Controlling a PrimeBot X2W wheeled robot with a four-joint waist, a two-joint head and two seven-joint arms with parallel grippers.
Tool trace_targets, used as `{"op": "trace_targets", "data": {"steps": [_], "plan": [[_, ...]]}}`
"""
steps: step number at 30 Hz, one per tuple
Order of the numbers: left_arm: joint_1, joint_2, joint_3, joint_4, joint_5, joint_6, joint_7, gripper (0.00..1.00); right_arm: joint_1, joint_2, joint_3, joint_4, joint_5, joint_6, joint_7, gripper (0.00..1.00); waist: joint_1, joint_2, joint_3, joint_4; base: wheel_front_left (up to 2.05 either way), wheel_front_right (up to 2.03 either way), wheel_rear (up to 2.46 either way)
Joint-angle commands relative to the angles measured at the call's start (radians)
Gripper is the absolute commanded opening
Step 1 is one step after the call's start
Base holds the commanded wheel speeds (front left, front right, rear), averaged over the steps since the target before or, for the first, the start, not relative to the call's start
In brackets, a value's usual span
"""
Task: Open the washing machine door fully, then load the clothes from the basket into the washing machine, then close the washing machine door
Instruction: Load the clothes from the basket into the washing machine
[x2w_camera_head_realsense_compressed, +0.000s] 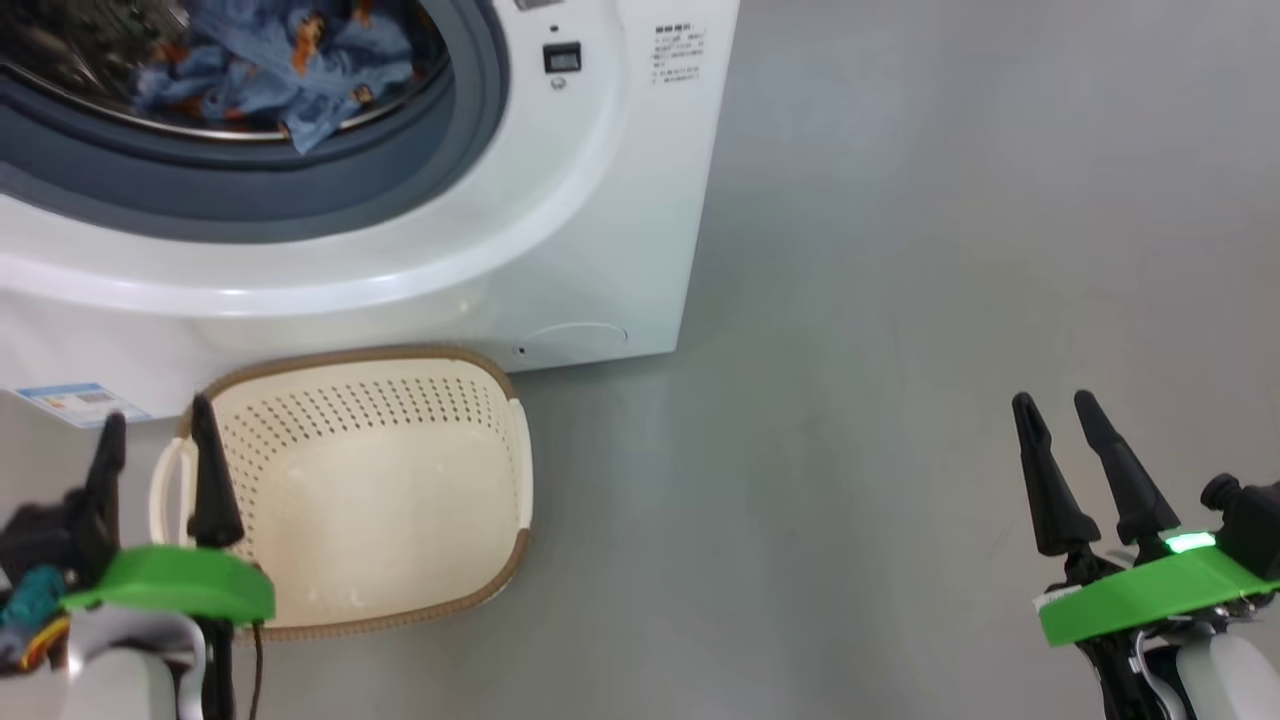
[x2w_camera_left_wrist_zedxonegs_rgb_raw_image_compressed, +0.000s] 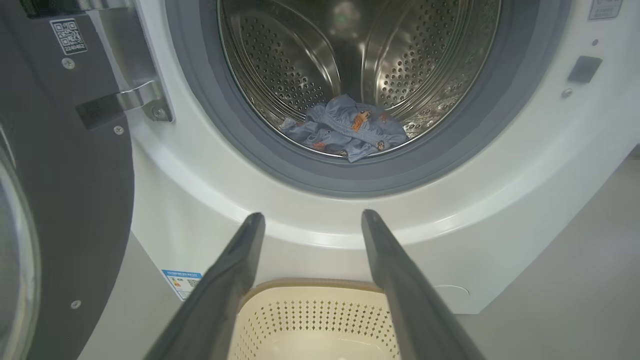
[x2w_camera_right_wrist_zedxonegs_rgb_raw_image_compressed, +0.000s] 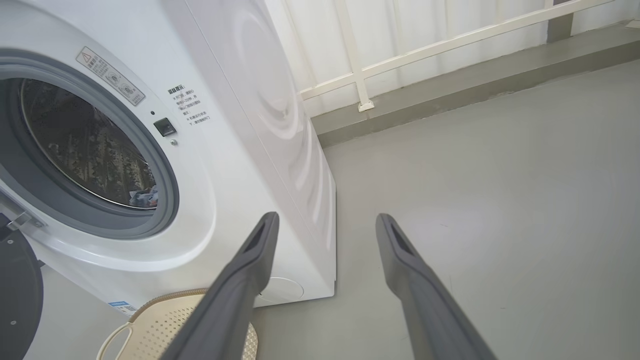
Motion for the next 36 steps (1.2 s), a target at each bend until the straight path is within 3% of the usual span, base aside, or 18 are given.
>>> {"op": "trace_targets", "data": {"steps": [1,21,36], "plan": [[0.04,0.019,0.026,-0.042,0.011,-0.002,-0.005,1.0,0.027,-0.021,0.015,-0.019,-0.006,0.002,-0.005,1.0,0.0,-0.0001,-0.036,0.01,0.0,0.0,0.0],[0.308,0.002,0.018,-0.178,-0.021,-0.003,-0.005,1.0,0.129,-0.051,-0.002,-0.005,-0.009,0.002,-0.005,1.0,0.0,-0.0001,-0.155,0.031,0.0,0.0,0.0],[0.331,0.001,0.018,-0.21,-0.052,0.009,-0.005,1.0,0.139,-0.047,-0.018,-0.014,-0.012,0.002,-0.005,1.0,0.0,-0.0001,-0.155,0.044,0.0,0.0,0.0]]}}
